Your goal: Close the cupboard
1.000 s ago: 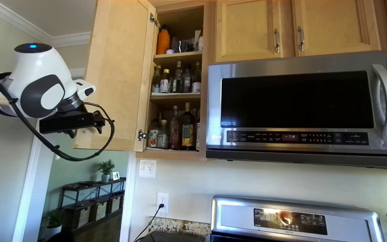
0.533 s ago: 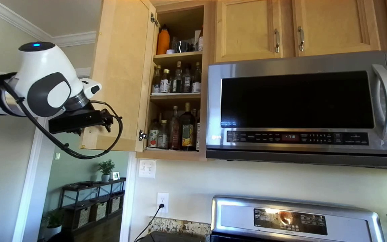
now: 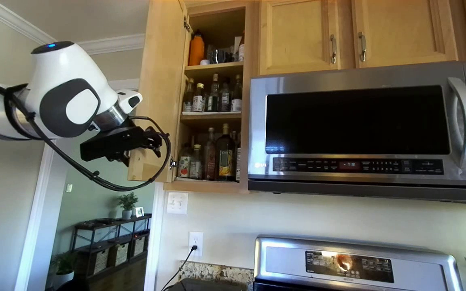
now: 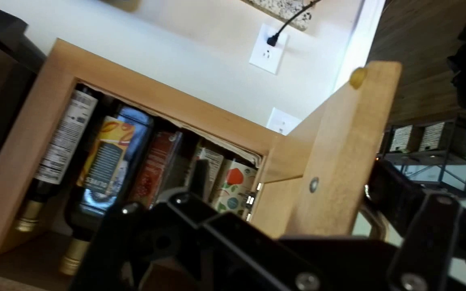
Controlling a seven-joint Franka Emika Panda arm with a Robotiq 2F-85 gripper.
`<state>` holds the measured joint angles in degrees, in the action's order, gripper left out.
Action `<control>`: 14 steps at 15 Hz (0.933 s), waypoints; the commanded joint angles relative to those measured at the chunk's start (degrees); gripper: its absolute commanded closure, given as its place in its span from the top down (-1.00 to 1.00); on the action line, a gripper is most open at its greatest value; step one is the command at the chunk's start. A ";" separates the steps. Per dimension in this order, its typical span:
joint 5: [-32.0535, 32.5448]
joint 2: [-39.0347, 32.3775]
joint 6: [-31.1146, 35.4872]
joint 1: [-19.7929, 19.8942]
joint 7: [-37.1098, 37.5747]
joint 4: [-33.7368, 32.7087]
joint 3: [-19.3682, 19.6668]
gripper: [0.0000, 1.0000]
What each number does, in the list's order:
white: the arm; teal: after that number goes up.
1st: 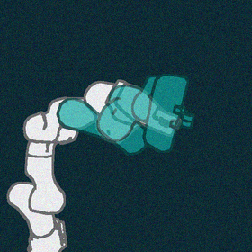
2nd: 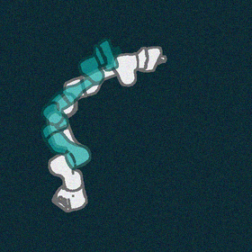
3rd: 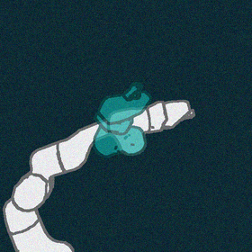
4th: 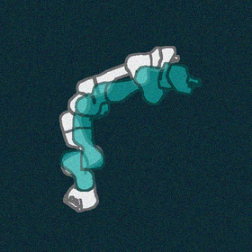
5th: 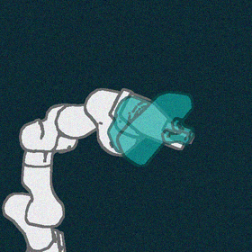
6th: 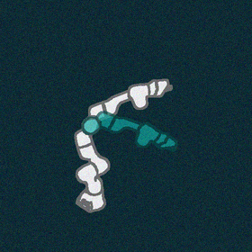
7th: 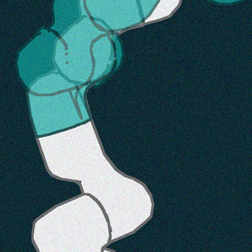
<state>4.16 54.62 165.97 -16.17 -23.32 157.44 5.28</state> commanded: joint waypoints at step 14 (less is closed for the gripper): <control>6.39 14.17 -34.68 8.10 -7.59 0.43 3.60 0.47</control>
<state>11.96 64.60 139.97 -2.76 -27.74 157.44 6.87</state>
